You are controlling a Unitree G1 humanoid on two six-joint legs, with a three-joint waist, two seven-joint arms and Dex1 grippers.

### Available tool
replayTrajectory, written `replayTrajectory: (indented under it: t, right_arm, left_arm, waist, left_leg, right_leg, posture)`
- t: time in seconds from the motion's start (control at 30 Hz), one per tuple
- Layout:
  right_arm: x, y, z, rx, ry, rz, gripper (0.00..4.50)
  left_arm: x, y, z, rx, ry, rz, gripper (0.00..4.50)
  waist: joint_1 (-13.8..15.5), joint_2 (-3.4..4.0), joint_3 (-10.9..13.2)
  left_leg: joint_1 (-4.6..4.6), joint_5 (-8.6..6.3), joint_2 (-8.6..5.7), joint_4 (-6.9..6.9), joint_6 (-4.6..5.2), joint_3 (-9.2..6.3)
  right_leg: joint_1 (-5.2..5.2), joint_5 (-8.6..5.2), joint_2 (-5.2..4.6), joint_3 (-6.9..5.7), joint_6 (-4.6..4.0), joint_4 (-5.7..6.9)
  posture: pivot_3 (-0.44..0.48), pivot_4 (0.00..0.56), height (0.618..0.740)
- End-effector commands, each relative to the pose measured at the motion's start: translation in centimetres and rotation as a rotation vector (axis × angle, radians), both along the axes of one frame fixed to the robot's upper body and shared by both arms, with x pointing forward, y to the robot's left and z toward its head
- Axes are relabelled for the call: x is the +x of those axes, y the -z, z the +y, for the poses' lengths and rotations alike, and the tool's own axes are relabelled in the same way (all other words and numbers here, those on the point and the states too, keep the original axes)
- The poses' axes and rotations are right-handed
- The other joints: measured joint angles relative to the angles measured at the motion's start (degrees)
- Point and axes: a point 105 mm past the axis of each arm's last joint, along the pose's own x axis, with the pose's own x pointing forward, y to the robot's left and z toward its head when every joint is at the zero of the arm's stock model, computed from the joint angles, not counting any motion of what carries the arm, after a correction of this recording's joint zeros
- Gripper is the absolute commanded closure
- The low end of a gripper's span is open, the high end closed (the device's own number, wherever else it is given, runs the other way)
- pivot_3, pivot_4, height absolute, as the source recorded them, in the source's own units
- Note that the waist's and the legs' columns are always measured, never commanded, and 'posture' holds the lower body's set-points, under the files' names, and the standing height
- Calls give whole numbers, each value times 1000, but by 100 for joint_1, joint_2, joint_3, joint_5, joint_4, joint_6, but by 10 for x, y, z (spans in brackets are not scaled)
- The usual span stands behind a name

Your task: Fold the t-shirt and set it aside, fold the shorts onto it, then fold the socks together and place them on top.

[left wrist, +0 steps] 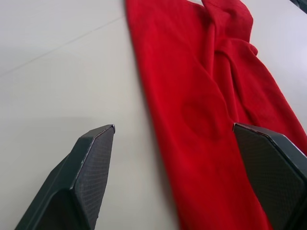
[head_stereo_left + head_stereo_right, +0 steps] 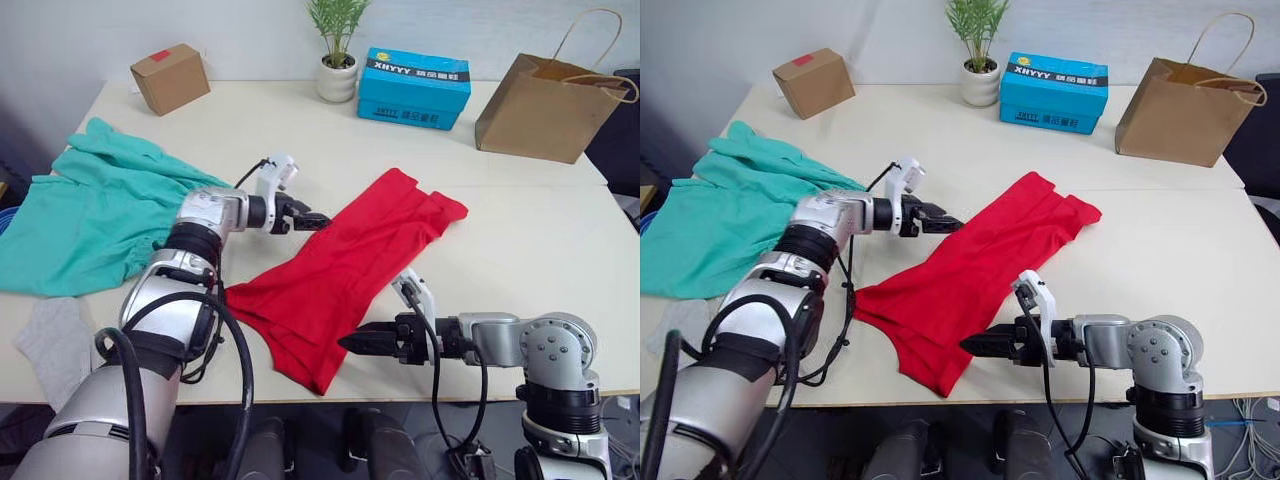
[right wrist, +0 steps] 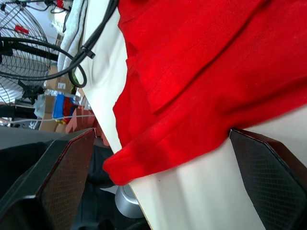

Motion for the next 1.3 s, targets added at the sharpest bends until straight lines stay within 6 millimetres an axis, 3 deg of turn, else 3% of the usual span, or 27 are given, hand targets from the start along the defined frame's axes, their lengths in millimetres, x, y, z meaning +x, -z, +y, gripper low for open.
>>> replayTrajectory:
  t: [0.03, 0.27, 0.4, 0.73, 1.07, 1.3]
  right_arm:
    - [-10, 9, 8, -16, -36, 55, 638]
    - [-10, 17, 14, -44, 8, 75, 3063]
    - [-4, 22, 18, -49, 69, 70, 4457]
    - [-2, 18, 10, -69, 116, 16, 4500]
    - [-15, 0, -20, -78, 22, -23, 4500]
    - [3, -9, -61, -149, 96, -25, 4500]
  left_arm:
    - [3, 2, -5, 45, -1, -28, 350]
    - [4, 13, -14, 17, -43, 2, 350]
    - [3, 17, -19, 0, -50, 10, 1253]
    - [6, 29, -17, 12, -108, 7, 4464]
    - [16, 22, 9, -47, -209, -78, 4489]
    - [25, 4, 36, -63, -369, -215, 4489]
  waist:
    - [-19, -1, 0]
    - [17, -3, -1]
    - [36, -31, -18]
    - [36, -48, -29]
    - [42, -49, -29]
    - [38, -49, -28]
  left_leg:
    - [-1, 0, 0, 0, 0, 0]
    - [-2, 0, -2, 8, 1, 0]
    - [-1, 0, -1, 9, 2, -1]
    - [2, 0, -1, 8, 2, 0]
    - [1, -2, -2, 9, 6, 1]
    - [4, -1, 0, 6, 4, 3]
  right_leg:
    - [-1, 0, 0, 0, 0, 0]
    - [-3, 0, -6, 4, 0, 0]
    - [-3, 0, -6, 5, 0, 1]
    - [-3, 0, -6, 7, 0, 0]
    - [-3, 0, -10, 6, 0, -11]
    - [-4, 0, -9, 7, 0, -12]
  posture:
    - [0, 150, 740]
    - [0, 150, 740]
    - [0, 150, 740]
    - [0, 150, 740]
    - [0, 150, 740]
    - [0, 150, 740]
